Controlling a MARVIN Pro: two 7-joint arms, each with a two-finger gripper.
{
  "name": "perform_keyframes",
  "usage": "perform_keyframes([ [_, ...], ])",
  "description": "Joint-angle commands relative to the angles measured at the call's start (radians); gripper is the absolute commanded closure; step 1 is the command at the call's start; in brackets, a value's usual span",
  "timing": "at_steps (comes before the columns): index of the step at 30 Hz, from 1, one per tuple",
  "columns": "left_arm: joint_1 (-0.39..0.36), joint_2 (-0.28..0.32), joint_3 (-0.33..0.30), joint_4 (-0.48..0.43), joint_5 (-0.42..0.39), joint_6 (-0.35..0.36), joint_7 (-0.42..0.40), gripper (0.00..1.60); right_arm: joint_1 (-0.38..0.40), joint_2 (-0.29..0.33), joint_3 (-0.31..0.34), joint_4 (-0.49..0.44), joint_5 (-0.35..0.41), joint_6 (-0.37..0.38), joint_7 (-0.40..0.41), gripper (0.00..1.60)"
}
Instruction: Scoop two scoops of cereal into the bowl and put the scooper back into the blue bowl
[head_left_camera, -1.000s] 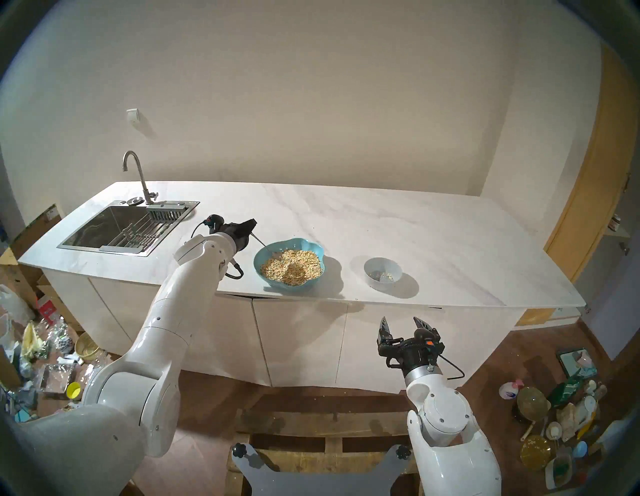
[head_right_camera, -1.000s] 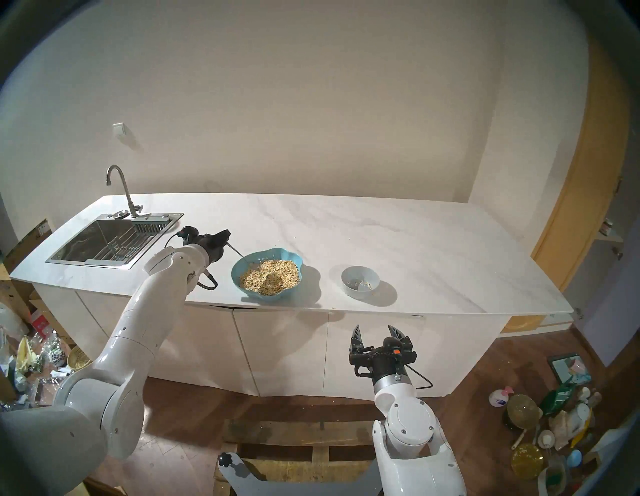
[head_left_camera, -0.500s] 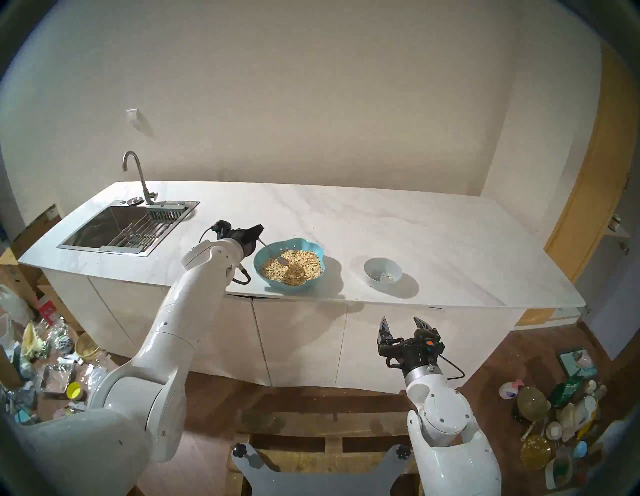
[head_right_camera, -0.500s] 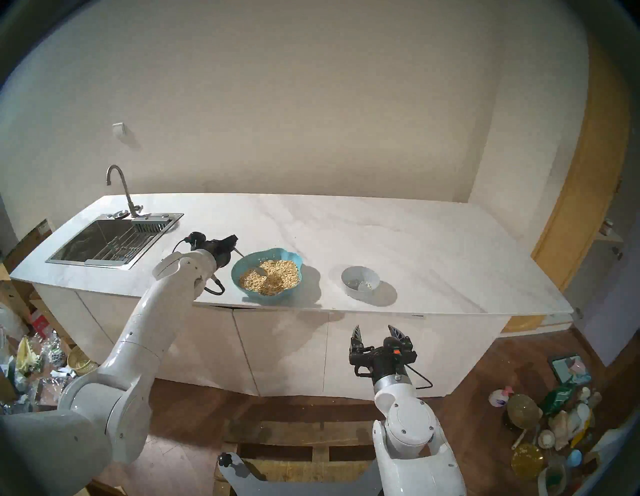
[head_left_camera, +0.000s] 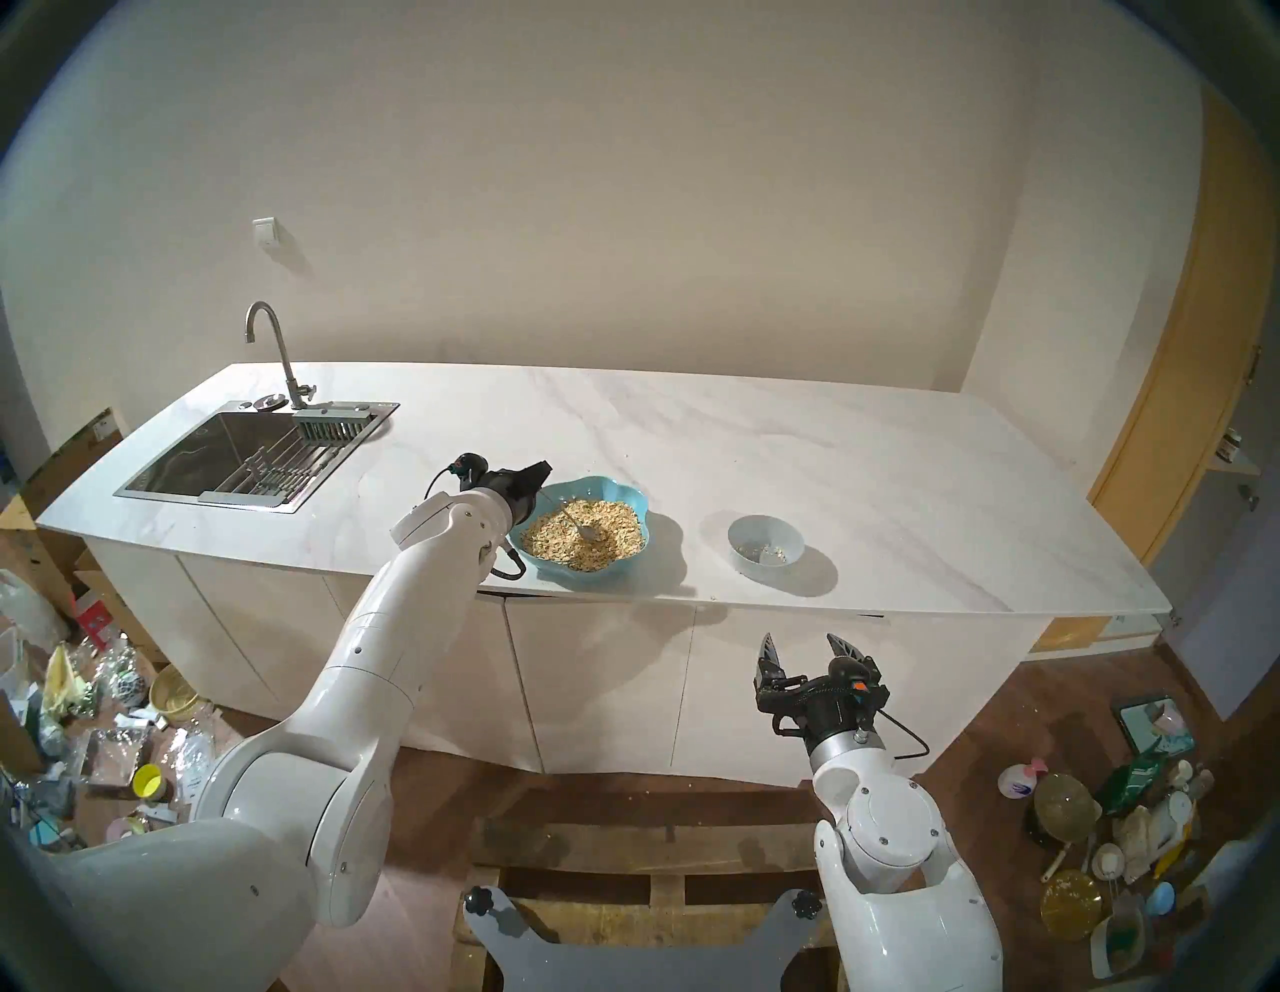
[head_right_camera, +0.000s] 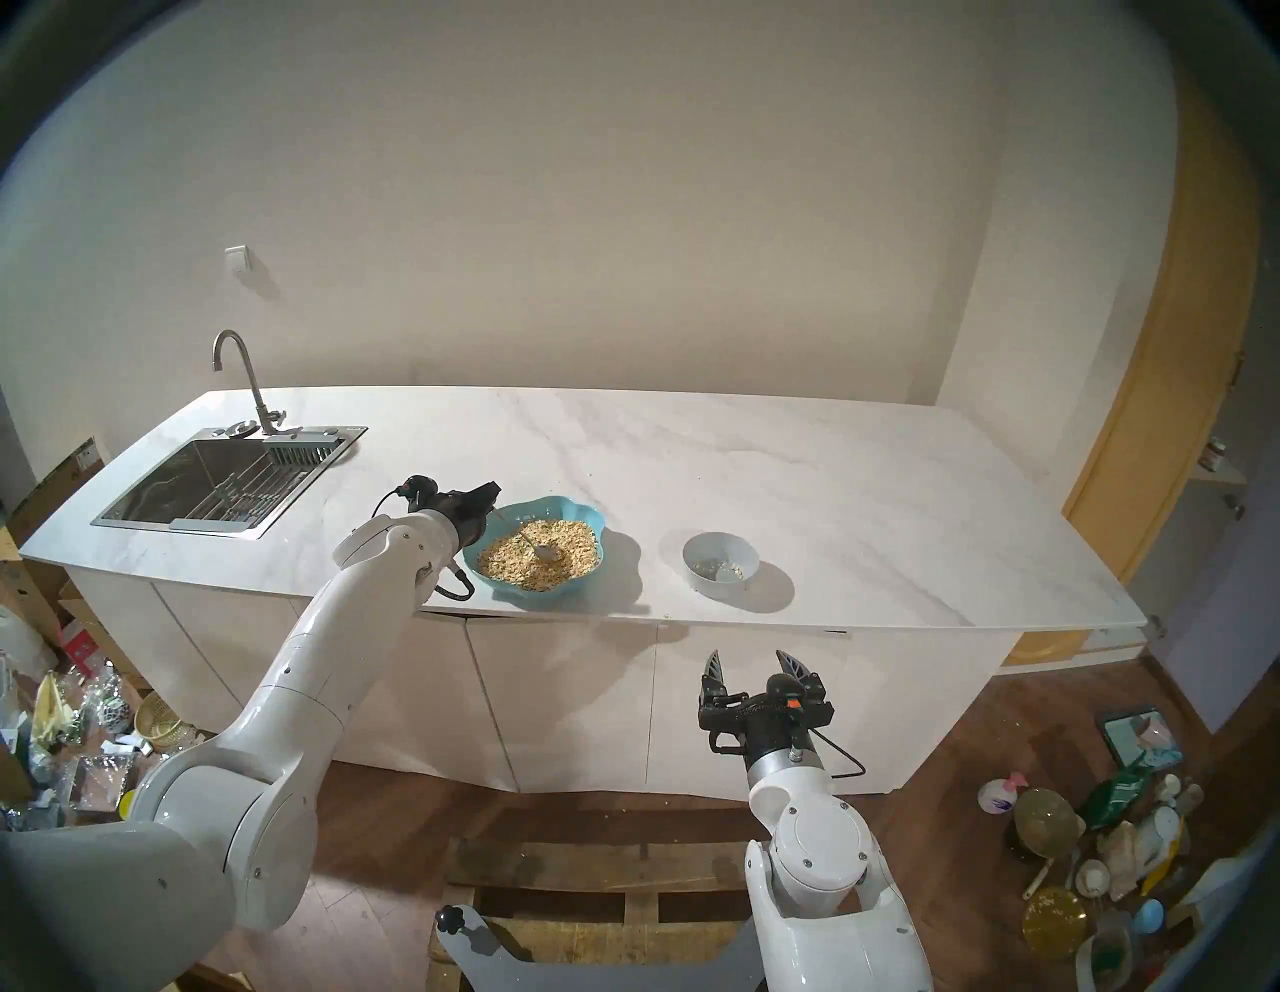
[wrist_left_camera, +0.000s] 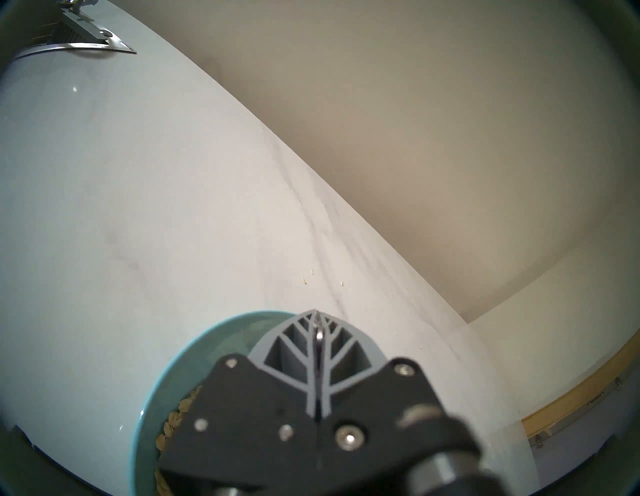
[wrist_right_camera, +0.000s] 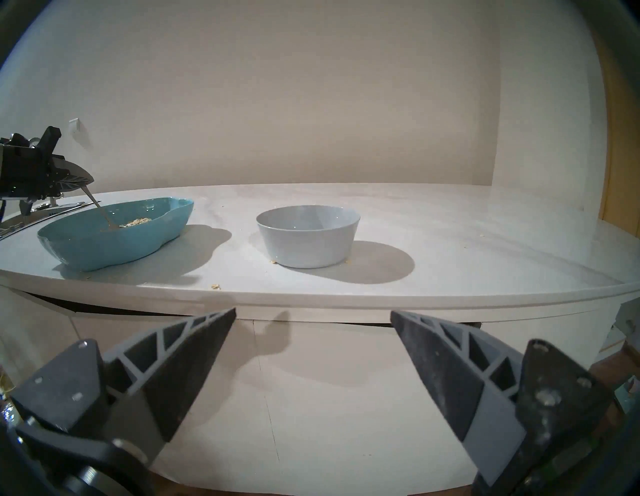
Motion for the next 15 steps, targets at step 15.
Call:
perform_keyframes([
  [15,-0.013,-0.046,-0.001,-0.007,-0.011,-0.05,-0.012,1.6,0.005,-0.001,0.0,-0.025,0.0,-0.003,0.0,0.0],
])
